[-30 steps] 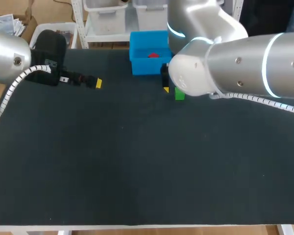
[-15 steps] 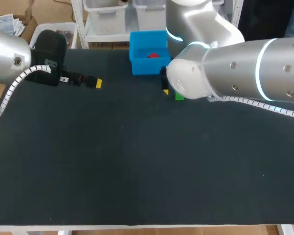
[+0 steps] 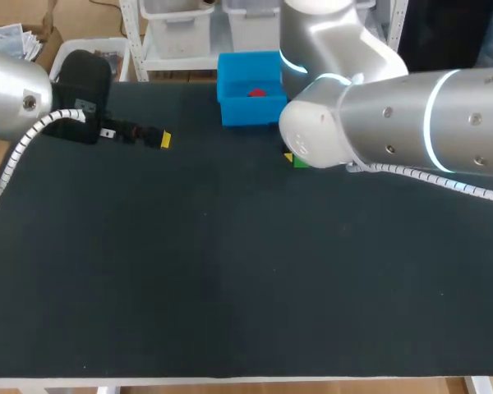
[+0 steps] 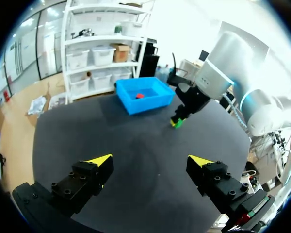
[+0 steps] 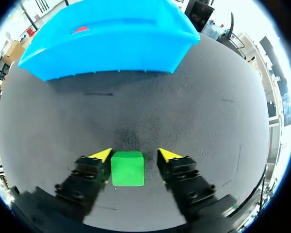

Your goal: Use the left arm to pick the red cube and place it into the blue plastic box first, then use the right arm to grasp the green cube and put it into the same blue plastic box after the first action is fully finished.

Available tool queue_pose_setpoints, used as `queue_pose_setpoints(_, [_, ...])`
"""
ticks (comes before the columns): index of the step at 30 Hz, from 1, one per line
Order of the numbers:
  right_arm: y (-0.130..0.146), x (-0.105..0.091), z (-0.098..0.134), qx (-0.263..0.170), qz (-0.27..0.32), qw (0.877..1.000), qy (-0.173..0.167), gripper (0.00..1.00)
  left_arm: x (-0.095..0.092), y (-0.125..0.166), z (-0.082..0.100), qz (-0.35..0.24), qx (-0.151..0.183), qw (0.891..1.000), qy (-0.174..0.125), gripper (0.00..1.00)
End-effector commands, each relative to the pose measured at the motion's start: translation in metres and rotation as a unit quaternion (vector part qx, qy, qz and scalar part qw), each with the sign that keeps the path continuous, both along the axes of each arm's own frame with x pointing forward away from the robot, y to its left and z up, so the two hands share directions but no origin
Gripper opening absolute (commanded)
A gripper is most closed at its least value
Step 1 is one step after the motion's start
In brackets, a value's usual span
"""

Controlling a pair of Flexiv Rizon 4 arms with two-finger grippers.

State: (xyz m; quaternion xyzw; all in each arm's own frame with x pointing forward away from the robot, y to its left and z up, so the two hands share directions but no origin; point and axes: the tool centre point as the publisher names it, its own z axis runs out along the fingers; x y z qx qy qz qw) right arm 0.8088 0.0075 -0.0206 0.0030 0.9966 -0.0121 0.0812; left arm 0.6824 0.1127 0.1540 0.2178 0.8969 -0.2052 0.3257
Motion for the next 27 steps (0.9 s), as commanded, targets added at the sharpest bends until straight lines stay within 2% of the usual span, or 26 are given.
queue_pose_setpoints(1, [-0.003, 0.0, -0.001, 0.003, 0.0, 1.0, -0.001, 0.0, 0.001, 0.001, -0.001, -0.003, -0.003, 1.0, -0.001, 1.0])
queue_pose_setpoints(7, [-0.005, -0.001, 0.006, 0.006, -0.002, 1.0, -0.005, 0.0, 0.001, 0.001, -0.001, -0.003, -0.003, 1.0, -0.001, 1.0])
queue_pose_setpoints(13, [-0.007, -0.003, 0.026, 0.003, 0.0, 1.0, -0.017, 0.0, 0.001, 0.001, -0.001, -0.003, -0.003, 1.0, -0.001, 1.0])
queue_pose_setpoints(17, [-0.005, -0.005, 0.054, 0.002, 0.001, 0.999, -0.036, 0.0, 0.001, 0.001, -0.001, -0.003, -0.003, 1.0, -0.001, 1.0])
queue_pose_setpoints(23, [-0.002, -0.007, 0.108, 0.026, 0.008, 0.996, -0.081, 0.0, 0.001, 0.001, -0.001, -0.003, -0.003, 1.0, -0.001, 1.0])
queue_pose_setpoints(27, [0.0, -0.009, 0.128, 0.045, 0.018, 0.994, -0.101, 0.0, 0.001, 0.001, -0.001, -0.003, -0.003, 1.0, -0.001, 1.0])
